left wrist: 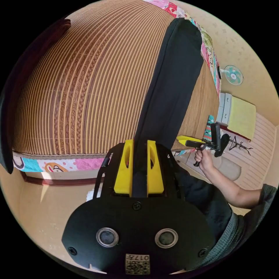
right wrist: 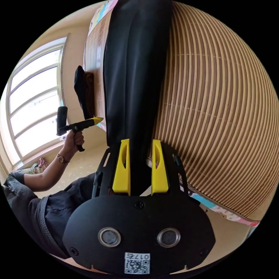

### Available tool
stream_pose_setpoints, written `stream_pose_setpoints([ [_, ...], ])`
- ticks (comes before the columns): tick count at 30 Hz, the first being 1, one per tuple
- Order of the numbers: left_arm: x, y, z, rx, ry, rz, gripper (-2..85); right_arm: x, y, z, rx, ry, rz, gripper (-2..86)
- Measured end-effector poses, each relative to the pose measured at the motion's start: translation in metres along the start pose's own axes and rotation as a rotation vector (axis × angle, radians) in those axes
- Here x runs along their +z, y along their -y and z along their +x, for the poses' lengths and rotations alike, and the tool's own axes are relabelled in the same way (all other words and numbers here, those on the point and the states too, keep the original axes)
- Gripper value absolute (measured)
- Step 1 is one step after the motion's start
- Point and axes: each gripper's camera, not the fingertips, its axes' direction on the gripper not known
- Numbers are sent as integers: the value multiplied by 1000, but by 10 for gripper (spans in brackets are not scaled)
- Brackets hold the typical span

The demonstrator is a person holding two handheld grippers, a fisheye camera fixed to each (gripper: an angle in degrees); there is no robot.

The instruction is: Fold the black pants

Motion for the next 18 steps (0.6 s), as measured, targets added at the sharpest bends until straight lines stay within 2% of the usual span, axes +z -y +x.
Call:
stream_pose_setpoints([
  [6,48,29,25,145,136,-226,50,9,29,15,21,79,-23,45],
  [8,48,22,31,148,139,-209,36,-8,25,24,1,140,1,39],
  [10,45,10,41,206,82,-200,28,-23,15,31,-2,158,29,38],
  [12,47,-14,51,285,-85,-189,24,-34,3,40,4,101,31,39],
  [13,51,-19,52,282,-101,-197,24,-36,-3,48,6,41,11,39],
  [16,85,-38,47,193,-34,-343,37,-33,-12,80,55,33,-45,49],
  [18,91,-43,43,174,-20,-331,55,-44,-12,97,81,24,-17,61],
])
